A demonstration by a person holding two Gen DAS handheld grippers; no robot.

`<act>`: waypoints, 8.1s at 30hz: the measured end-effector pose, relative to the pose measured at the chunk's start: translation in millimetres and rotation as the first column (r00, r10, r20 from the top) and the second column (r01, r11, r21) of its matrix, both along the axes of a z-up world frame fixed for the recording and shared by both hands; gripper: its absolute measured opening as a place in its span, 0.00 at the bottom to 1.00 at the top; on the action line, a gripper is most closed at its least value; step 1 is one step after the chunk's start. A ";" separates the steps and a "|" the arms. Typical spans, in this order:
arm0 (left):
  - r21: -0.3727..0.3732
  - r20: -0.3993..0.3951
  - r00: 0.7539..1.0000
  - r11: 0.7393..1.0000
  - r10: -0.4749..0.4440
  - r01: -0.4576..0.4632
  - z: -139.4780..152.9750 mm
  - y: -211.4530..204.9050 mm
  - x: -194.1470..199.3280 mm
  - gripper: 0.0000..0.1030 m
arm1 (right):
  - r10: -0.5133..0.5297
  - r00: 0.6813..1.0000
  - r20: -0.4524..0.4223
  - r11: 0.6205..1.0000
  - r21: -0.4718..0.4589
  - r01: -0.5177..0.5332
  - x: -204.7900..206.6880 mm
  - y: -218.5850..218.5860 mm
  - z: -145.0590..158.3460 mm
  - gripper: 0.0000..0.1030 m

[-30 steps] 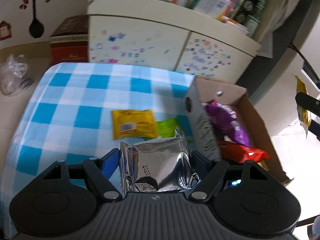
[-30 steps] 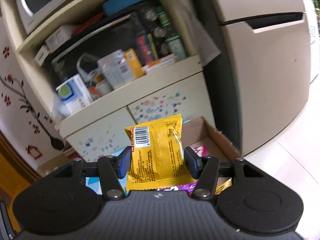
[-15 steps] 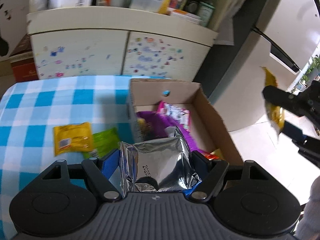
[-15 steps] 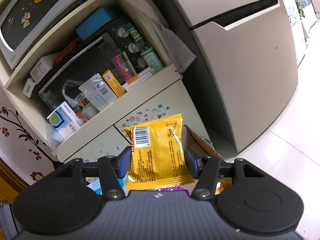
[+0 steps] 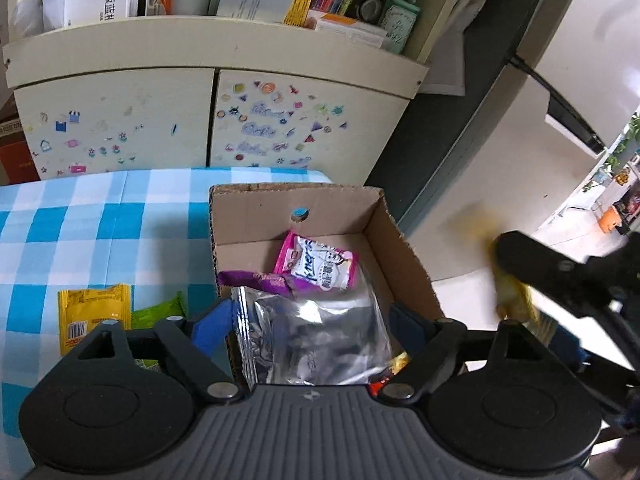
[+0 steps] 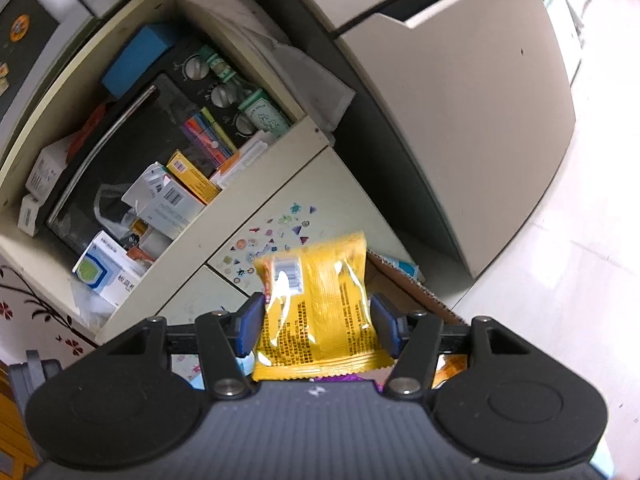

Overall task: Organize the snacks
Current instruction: 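Carry the silver foil pack into the box while the right tool drops the yellow pack in, then move both open tools back over the yellow and green packs on the cloth, then grasp the yellow pack with the left tool while the right tool grasps the green pack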

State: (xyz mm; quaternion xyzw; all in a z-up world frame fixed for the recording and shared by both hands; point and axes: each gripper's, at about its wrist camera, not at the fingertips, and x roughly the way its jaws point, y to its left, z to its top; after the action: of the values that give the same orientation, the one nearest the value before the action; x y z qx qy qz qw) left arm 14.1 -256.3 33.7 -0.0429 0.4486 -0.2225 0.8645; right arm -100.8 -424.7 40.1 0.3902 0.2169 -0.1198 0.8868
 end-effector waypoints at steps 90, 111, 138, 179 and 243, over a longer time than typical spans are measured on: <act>0.273 -0.119 0.980 0.954 0.159 -0.122 -86.6 208.8 35.2 1.00 | 0.409 0.875 -0.259 0.839 -0.270 -0.472 89.6 199.1 -91.2 0.80; 0.306 -0.121 0.975 0.942 0.185 -0.141 -114.6 213.7 38.5 1.00 | 0.369 0.864 -0.343 0.808 -0.342 -0.480 127.7 220.2 -109.3 0.90; 0.325 -0.044 0.975 0.926 0.217 -0.191 -109.9 228.2 48.9 1.00 | 0.200 0.916 -0.347 0.928 -0.233 -0.291 122.2 212.1 -115.5 0.92; 0.266 0.024 0.999 0.963 0.040 -0.045 -122.3 214.7 66.6 1.00 | 0.268 0.897 -0.351 0.855 -0.342 -0.390 165.2 224.3 -133.7 0.92; 0.202 0.046 0.979 0.958 0.198 -0.203 -90.3 243.1 34.6 0.62 | 0.397 0.866 -0.303 0.788 -0.371 -0.491 125.0 224.9 -106.3 0.56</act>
State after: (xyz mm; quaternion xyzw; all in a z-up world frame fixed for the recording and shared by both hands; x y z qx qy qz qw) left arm 48.7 -13.1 -56.6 0.0044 0.4514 -0.0867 0.8881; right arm 24.3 -199.8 -66.2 0.1042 0.3621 0.0076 0.9263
